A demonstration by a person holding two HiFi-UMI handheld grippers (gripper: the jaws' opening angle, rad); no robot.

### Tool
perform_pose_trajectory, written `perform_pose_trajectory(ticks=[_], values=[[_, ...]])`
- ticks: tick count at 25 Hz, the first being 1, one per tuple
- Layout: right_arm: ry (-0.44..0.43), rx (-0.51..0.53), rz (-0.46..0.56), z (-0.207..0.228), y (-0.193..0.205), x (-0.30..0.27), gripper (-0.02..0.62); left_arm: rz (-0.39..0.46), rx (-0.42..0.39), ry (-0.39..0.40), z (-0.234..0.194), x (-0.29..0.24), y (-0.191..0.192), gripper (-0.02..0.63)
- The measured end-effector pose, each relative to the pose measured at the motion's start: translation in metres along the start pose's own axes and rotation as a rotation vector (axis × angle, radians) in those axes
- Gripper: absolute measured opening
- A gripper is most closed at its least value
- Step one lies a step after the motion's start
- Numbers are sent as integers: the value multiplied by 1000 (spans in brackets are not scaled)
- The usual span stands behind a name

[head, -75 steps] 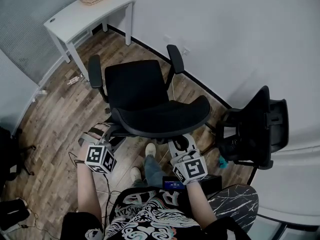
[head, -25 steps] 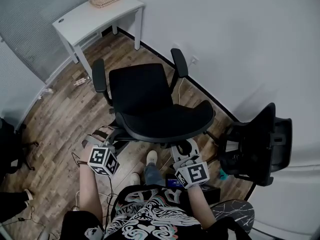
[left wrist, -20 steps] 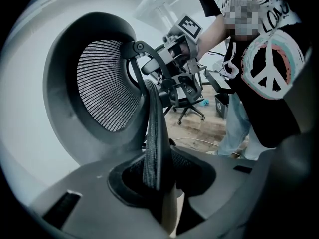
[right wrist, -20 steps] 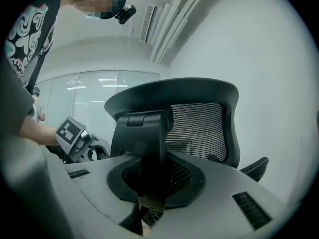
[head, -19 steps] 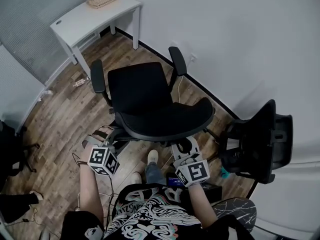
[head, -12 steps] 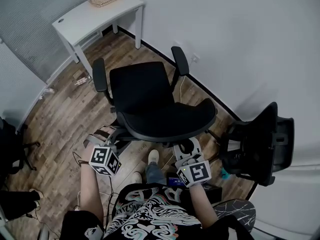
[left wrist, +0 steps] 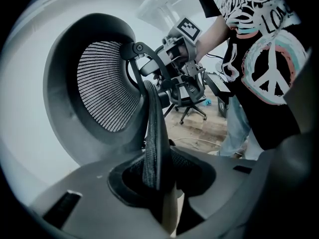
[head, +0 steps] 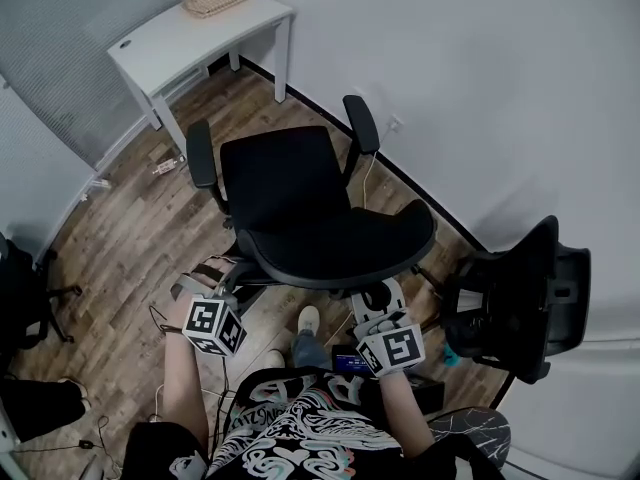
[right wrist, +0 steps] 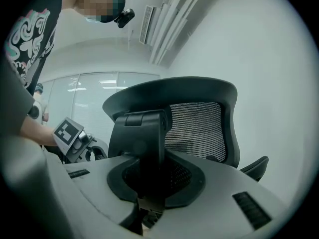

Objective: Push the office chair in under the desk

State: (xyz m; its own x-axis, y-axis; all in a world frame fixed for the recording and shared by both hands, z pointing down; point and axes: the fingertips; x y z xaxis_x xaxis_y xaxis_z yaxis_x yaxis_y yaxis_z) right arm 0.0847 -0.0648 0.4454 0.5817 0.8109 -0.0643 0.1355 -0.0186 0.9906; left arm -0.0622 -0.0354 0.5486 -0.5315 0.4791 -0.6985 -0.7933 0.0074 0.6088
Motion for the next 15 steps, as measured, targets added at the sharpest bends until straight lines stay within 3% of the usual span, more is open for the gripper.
perform_pose_trajectory(ticks=[15], values=[[10, 15, 6, 12, 2, -19, 48, 4, -3, -16, -18, -10, 2, 144]])
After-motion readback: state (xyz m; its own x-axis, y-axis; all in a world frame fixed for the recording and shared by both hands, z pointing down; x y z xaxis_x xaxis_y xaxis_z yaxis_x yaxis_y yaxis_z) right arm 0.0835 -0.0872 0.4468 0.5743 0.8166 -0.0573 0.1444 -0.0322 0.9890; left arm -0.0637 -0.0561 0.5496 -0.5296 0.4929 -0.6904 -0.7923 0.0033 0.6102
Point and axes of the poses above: the fingertips, and each gripper's own axes: x backward along the fingers, z to its right, y out of its underside, and after that the axes turned 11 degrees about x, right-handed
